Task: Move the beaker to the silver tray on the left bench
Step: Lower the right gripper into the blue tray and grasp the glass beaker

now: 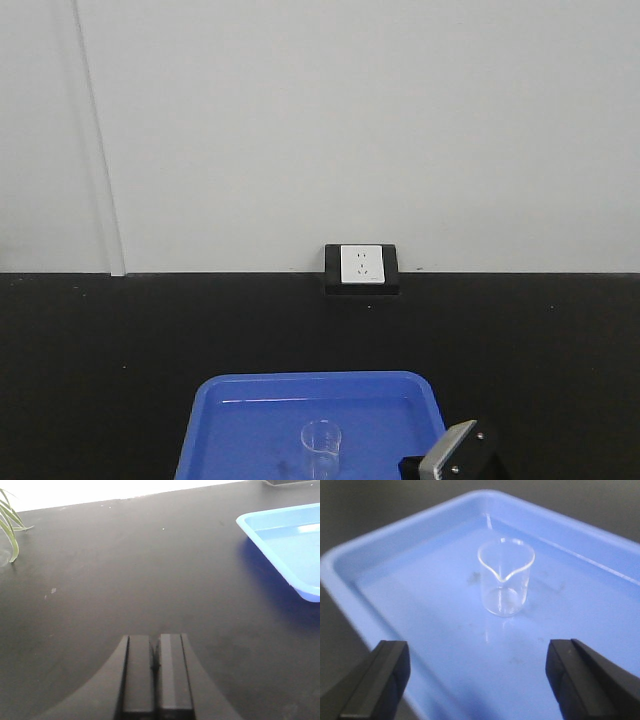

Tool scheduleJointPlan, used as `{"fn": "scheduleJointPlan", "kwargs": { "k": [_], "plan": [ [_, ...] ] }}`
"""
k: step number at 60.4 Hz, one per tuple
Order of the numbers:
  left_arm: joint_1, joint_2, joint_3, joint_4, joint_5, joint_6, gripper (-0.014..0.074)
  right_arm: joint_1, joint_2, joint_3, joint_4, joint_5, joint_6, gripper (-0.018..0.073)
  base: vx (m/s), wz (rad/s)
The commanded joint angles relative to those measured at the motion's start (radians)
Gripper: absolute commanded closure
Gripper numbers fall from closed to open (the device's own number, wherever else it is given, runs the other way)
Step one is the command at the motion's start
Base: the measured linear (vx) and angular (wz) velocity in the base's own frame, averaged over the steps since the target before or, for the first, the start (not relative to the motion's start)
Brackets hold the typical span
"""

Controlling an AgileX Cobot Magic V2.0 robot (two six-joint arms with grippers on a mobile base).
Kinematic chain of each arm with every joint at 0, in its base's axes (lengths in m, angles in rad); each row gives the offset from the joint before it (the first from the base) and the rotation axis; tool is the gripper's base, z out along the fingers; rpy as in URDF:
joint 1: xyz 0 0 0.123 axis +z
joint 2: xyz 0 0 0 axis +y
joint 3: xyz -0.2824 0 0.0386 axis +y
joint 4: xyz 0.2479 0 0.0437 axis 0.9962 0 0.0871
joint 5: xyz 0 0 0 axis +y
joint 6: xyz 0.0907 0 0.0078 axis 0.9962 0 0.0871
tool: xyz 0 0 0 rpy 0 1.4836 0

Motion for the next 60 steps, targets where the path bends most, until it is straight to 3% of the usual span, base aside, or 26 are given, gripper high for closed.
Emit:
{"fn": "scheduleJointPlan", "kwargs": {
  "k": [1,37,50,56,60],
  "plan": [
    [-0.006,-0.008,0.02,-0.003,-0.075,-0.002,0.0595,0.03,0.035,-0.07,0.096,-0.087,-0.066,-0.0034,0.0,0.0],
    [-0.006,-0.008,0.02,-0.003,-0.075,-0.002,0.0595,0.05,0.328,-0.448,0.044,-0.115,0.089,-0.0034,0.0,0.0],
    [-0.006,-0.008,0.02,-0.003,-0.075,-0.002,0.0595,0.105,0.425,-0.56,0.042,-0.116,0.099,-0.0031,0.0,0.0],
    [-0.006,-0.008,0.02,-0.003,-0.075,-0.002,0.0595,0.121,0.452,-0.598,0.052,-0.115,0.099,0.0005,0.0,0.0],
    [-0.006,-0.008,0.02,-0.003,-0.075,-0.002,0.0595,0.122,0.457,-0.611,0.066,-0.112,0.1,0.0078,0.0,0.0]
  ]
}}
